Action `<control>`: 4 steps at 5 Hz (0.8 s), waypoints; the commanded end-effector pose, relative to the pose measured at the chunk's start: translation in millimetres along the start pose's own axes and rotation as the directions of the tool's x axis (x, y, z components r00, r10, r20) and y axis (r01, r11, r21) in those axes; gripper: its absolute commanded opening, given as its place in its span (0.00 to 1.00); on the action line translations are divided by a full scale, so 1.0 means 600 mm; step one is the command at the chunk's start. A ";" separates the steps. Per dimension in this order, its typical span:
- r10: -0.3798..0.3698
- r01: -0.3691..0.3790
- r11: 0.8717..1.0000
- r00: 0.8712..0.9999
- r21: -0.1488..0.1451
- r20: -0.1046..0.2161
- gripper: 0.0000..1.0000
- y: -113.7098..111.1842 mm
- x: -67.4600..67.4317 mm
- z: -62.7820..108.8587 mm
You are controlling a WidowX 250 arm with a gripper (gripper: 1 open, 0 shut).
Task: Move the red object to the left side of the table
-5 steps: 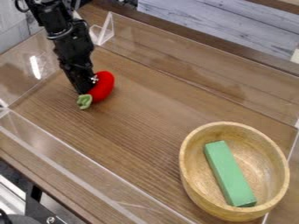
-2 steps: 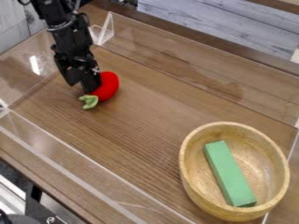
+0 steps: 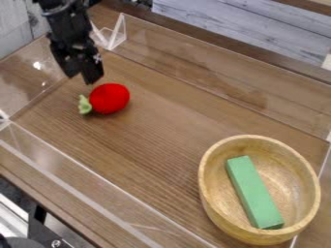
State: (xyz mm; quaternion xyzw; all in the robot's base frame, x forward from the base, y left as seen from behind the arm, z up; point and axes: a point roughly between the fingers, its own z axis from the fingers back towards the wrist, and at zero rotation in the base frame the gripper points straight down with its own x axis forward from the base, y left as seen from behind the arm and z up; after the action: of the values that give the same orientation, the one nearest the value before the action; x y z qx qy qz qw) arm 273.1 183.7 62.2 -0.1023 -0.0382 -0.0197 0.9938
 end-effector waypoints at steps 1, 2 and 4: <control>0.015 -0.017 0.999 0.999 0.028 0.046 1.00 0.011 0.023 0.049; 0.090 -0.092 0.995 0.993 0.025 0.071 1.00 -0.020 0.040 0.057; 0.099 -0.101 0.995 0.992 0.019 0.079 1.00 -0.056 0.071 0.061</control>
State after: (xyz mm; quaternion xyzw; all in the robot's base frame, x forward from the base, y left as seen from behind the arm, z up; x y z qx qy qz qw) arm 305.2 154.5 88.5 -0.1097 -0.0447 0.0413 0.9921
